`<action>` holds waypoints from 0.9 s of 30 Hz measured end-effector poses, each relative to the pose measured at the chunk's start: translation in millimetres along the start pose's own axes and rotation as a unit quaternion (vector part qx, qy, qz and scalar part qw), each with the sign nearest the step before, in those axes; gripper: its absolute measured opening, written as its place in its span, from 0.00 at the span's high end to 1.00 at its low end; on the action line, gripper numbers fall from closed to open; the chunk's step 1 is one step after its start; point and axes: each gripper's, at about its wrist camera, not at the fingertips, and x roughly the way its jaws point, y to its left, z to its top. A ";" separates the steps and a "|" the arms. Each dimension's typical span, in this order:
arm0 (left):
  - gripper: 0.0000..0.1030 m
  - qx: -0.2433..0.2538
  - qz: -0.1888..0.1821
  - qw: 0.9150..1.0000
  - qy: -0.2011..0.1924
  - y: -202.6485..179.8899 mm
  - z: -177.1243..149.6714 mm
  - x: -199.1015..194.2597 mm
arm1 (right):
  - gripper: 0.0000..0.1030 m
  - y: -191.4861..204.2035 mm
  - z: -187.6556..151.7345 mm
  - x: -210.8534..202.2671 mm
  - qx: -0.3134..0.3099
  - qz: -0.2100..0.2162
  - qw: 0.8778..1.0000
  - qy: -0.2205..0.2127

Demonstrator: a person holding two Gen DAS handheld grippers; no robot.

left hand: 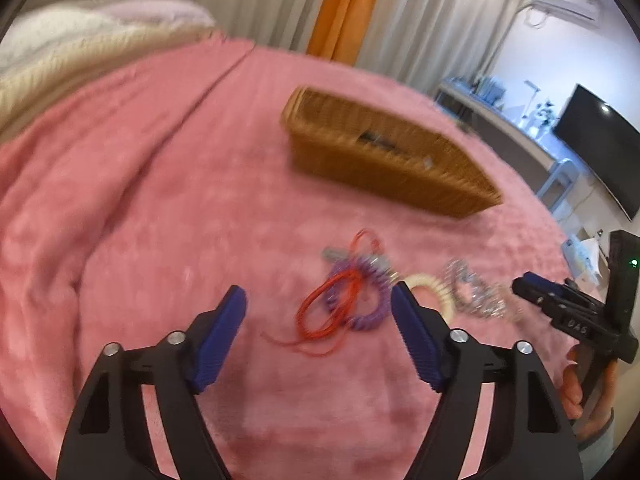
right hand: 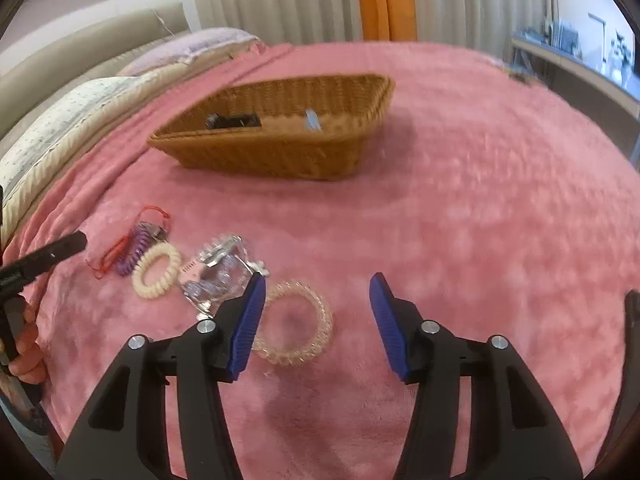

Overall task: Organize jewelry
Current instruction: 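Grasp the red cord with the left tool while the right tool grasps the crystal bracelet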

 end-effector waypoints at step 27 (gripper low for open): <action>0.98 0.066 0.071 0.995 0.012 -16.7 -8.8 12.3 | 0.92 24.2 -12.9 -5.3 -0.060 -0.013 0.998 -0.034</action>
